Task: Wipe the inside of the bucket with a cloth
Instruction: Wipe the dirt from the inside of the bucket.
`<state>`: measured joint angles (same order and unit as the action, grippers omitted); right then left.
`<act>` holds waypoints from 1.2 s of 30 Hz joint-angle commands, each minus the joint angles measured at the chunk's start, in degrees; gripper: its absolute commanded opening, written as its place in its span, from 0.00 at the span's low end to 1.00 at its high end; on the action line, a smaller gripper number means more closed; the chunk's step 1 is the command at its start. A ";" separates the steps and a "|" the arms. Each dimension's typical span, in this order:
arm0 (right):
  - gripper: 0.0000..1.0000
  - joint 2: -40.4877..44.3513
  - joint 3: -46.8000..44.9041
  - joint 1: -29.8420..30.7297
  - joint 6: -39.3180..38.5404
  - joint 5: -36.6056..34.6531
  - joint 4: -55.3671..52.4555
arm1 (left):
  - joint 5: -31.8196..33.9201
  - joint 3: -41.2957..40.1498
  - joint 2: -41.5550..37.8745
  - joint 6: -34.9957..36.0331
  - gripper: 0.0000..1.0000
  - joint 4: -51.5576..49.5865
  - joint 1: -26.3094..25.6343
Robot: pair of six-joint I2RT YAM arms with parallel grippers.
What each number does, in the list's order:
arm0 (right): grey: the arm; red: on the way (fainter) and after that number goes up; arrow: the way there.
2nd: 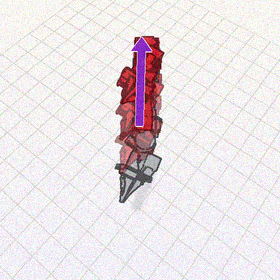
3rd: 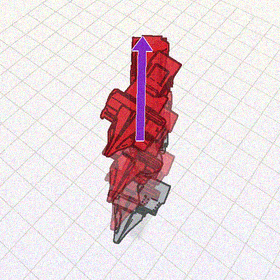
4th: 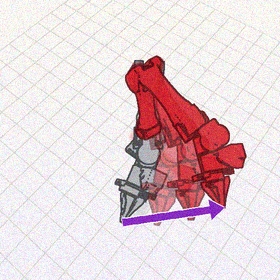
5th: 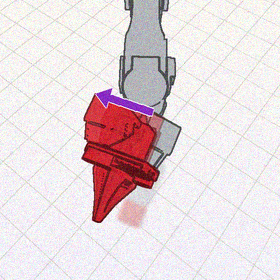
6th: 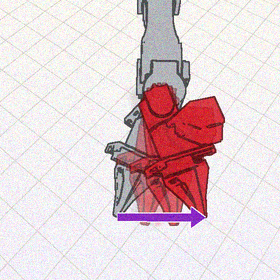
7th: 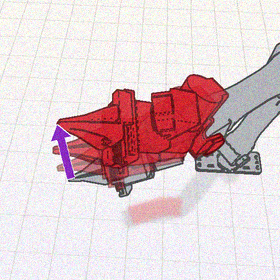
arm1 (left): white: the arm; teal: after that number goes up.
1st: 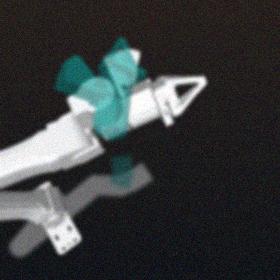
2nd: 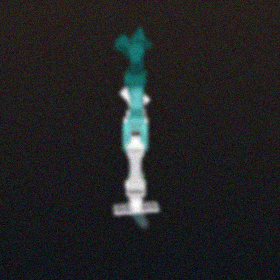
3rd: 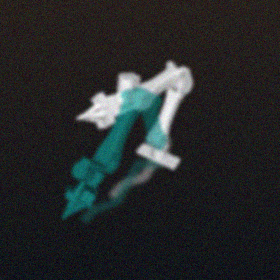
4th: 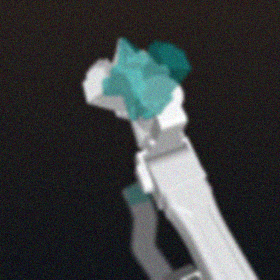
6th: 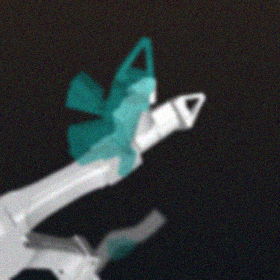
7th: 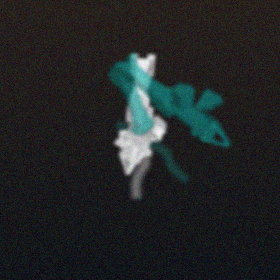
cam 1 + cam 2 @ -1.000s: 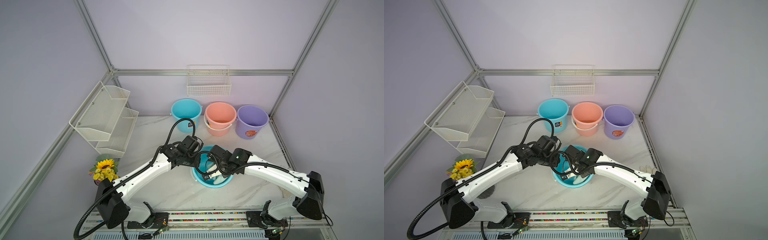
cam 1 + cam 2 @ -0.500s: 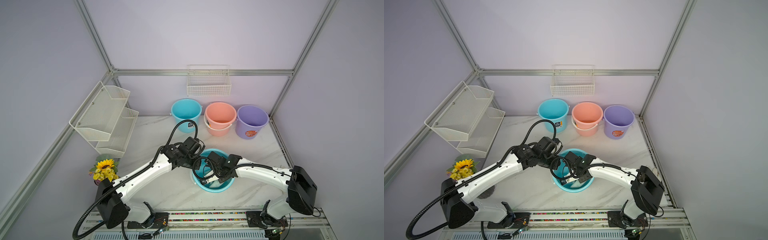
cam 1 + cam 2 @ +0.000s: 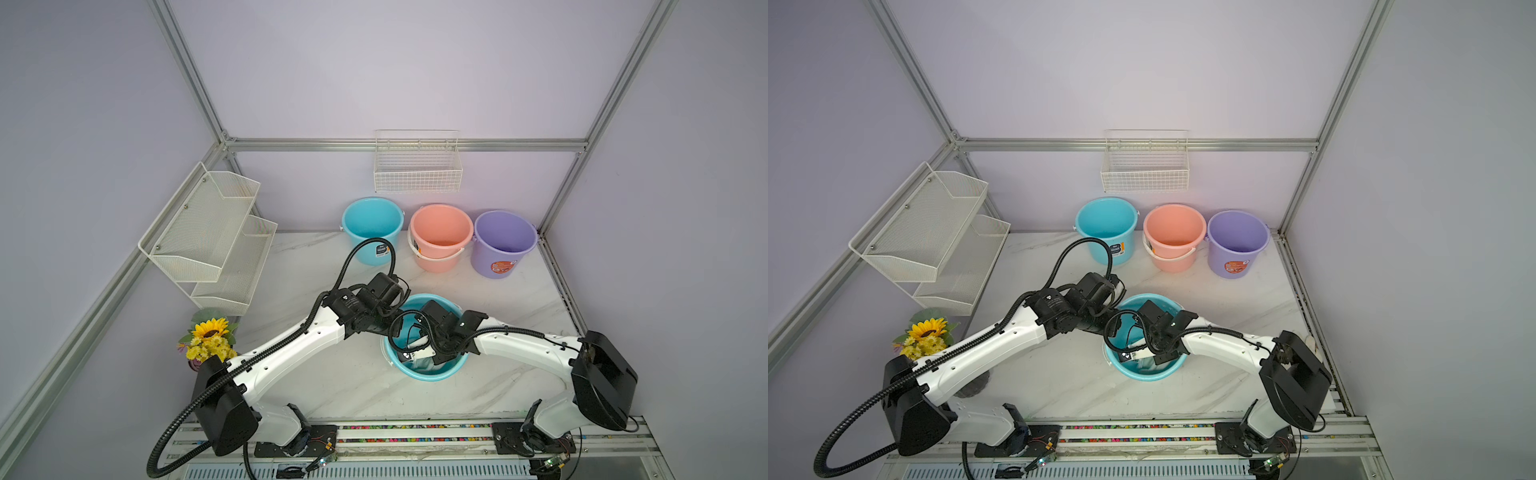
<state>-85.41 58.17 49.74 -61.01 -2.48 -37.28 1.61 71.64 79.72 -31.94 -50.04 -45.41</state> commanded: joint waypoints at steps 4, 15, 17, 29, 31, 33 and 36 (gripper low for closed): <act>0.00 9.30 5.81 -0.56 6.45 3.49 -7.49 | 4.22 1.83 -0.67 0.06 0.00 3.89 0.41; 0.00 13.47 17.44 -0.36 34.27 5.10 -17.31 | 4.70 3.50 0.65 0.52 0.00 3.72 0.80; 0.00 12.53 19.40 -0.40 42.93 4.48 -19.44 | 4.72 3.75 0.70 0.74 0.00 3.64 0.77; 0.00 5.29 19.72 -0.68 82.40 5.88 -27.52 | 3.67 4.49 0.69 0.22 0.00 3.68 0.80; 0.00 3.93 18.41 -1.26 84.66 8.73 -26.74 | 3.67 4.56 0.43 0.10 0.00 3.77 0.81; 0.00 2.48 16.92 -1.99 86.55 11.42 -25.67 | 3.54 4.82 0.47 0.04 0.00 3.75 0.76; 0.00 -0.92 15.28 -2.96 89.18 14.27 -24.28 | 2.97 4.95 0.69 -0.46 0.00 3.76 0.77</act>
<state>-84.09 75.00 47.70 21.63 7.33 -61.60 5.10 73.73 80.90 -31.88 -48.99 -45.01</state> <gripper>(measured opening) 0.072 0.139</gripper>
